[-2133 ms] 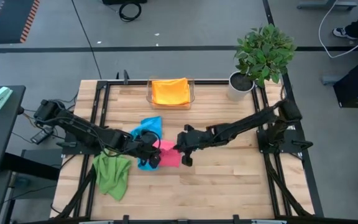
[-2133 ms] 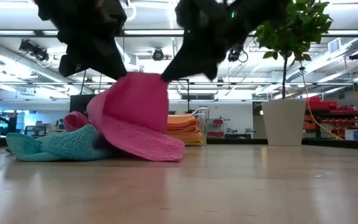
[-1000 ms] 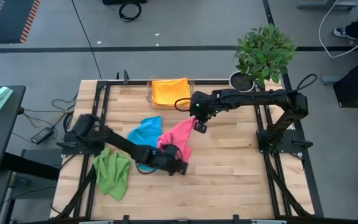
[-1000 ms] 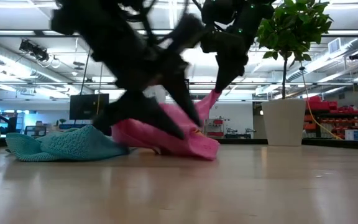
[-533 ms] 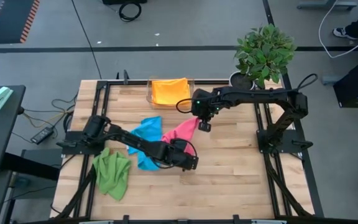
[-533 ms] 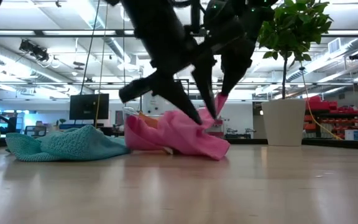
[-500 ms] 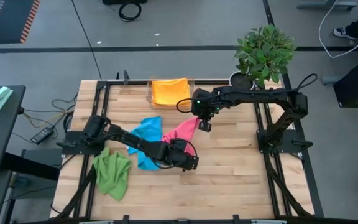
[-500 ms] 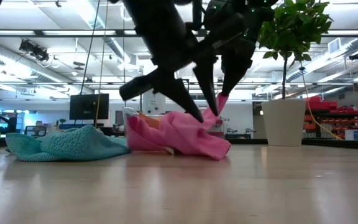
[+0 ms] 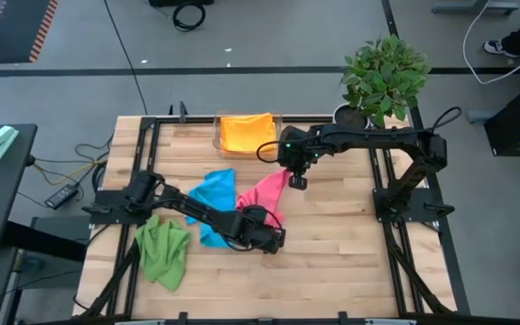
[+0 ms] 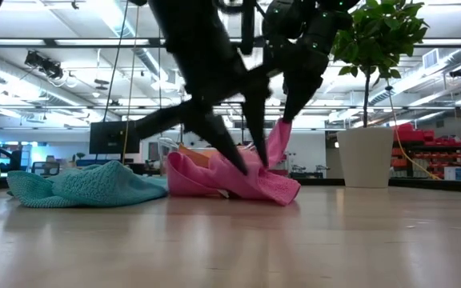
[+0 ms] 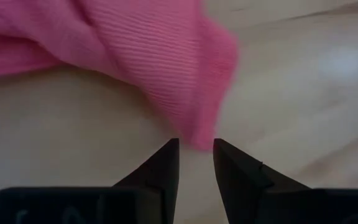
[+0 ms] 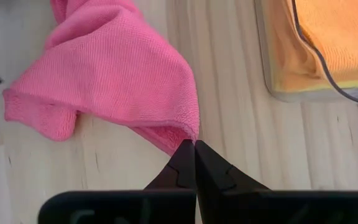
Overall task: Fold microfiber towels
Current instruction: Fold the pink microfiber towel
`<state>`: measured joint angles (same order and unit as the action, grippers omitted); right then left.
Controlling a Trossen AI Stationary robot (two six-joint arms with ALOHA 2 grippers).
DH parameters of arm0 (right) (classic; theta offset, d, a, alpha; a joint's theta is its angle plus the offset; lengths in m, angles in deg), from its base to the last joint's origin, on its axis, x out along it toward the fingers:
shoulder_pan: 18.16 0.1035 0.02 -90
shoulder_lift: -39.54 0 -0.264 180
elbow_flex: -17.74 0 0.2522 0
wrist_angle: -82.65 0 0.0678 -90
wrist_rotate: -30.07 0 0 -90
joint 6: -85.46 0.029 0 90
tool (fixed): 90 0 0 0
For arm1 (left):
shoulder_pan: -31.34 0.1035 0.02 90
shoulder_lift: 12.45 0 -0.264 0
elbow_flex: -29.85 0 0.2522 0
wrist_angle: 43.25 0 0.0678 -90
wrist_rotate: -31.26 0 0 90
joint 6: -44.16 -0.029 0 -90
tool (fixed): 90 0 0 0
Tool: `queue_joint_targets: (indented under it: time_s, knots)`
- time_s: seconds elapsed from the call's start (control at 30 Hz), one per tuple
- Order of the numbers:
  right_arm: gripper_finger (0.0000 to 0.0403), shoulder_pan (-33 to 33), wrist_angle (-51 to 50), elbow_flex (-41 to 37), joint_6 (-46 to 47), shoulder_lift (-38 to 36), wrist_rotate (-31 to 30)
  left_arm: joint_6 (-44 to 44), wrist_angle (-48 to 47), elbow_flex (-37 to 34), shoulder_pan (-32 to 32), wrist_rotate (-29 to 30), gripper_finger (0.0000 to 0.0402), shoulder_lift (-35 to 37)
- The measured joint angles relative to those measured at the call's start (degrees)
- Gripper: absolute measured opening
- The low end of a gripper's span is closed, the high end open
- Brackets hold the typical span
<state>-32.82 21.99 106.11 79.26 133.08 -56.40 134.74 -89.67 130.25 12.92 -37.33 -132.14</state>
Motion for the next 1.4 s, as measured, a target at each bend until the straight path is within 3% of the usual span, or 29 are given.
queue_joint_targets:
  time_s: [0.5, 0.6, 0.73, 0.87, 1.0, 1.1, 1.2, 1.33, 1.4]
  knots:
    - [0.0, -0.5, 0.3, 0.0, -1.4, 0.0, 0.0, 1.1, 1.9, -0.1, 1.0, 0.5, 0.0106, -3.8]
    - [0.0, -0.7, 0.3, 0.0, -1.5, 0.0, 0.0, 2.2, 1.3, 0.0, 0.9, 0.6, 0.0083, -4.2]
    - [0.0, -1.1, -0.7, 0.0, -2.6, -0.5, 0.0, -1.7, -0.1, -0.2, 0.1, 1.3, 0.0014, -3.2]
    - [0.0, -1.8, -3.2, 0.0, -3.7, -5.6, -1.0, -7.2, -6.8, 0.2, -0.8, 2.0, 0.0009, 2.9]
    - [0.0, -3.0, -4.8, 0.0, -7.1, -15.3, -3.1, -18.2, -18.7, 4.5, -1.4, 2.6, 0.0008, 11.4]
    - [0.0, -3.2, -5.0, 0.0, -15.3, -22.4, -3.5, -30.1, -25.5, 10.7, 0.0, 2.9, 0.0008, 17.3]
    - [0.0, -2.4, -3.6, 0.0, -25.7, -26.5, -4.5, -43.5, -33.0, 18.0, 3.6, 3.6, 0.0006, 19.9]
    - [0.0, -2.2, 0.8, 0.0, -35.6, -29.4, -12.5, -61.3, -39.4, 27.6, 10.7, 3.4, 0.0007, 20.9]
    - [0.0, -2.3, 0.7, 0.0, -38.1, -30.5, -13.4, -69.7, -40.2, 31.1, 13.8, 0.8, 0.0005, 20.9]
